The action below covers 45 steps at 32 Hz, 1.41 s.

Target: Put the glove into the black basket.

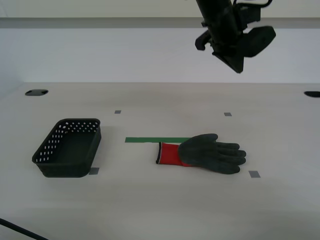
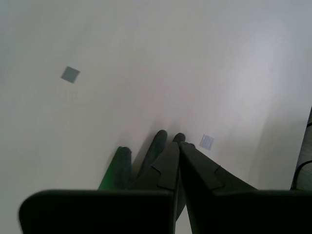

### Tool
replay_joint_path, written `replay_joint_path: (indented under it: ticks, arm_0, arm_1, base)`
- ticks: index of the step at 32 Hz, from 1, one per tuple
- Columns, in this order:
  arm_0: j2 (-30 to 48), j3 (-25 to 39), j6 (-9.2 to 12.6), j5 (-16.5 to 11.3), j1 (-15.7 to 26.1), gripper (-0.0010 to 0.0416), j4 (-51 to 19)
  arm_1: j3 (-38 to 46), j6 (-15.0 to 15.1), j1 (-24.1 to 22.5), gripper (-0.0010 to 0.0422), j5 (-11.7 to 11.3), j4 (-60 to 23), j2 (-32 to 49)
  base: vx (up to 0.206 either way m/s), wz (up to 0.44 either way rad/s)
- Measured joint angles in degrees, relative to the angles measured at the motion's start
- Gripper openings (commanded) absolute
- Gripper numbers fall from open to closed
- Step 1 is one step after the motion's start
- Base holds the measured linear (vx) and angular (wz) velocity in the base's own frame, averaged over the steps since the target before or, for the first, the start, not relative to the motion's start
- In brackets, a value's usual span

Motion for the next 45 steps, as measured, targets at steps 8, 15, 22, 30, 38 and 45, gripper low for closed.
replay_joint_path:
  ticks: [8, 15, 22, 30, 38, 45]
  arm_0:
    - [0.0, 0.0, 0.0, -0.04, 0.07, 0.0001, -1.4]
    - [0.0, 0.0, 0.0, -0.04, 0.02, 0.0001, -1.6]
    - [0.0, 0.0, 0.0, -0.04, 0.02, 0.0001, -1.75]
    - [0.0, 0.0, 0.0, -0.04, 0.04, 0.0001, -1.73]
    - [0.0, 0.0, 0.0, -0.04, 0.07, 0.0001, -1.73]
    - [0.0, 0.0, 0.0, -0.04, 0.02, 0.0, -1.73]
  arm_1:
    - [3.61, 1.25, 0.07, -0.0001, -0.35, -5.97, 9.51]
    - [-3.8, 1.81, -0.09, -0.0001, -0.66, -1.68, 9.6]
    - [-15.34, 0.24, 0.09, -0.0001, -2.54, 6.03, 9.68]
    - [-20.63, -1.29, 0.13, 0.0, -4.17, 11.82, 9.66]
    - [-20.68, -1.92, 0.13, 0.0135, -4.2, 12.13, 9.66]
    - [-23.47, -6.12, 0.09, 0.0272, -4.7, 14.1, 9.64]
  base:
    - [0.0, 0.0]
    - [0.0, 0.0]
    - [0.0, 0.0]
    - [0.0, 0.0]
    - [0.0, 0.0]
    - [0.0, 0.0]
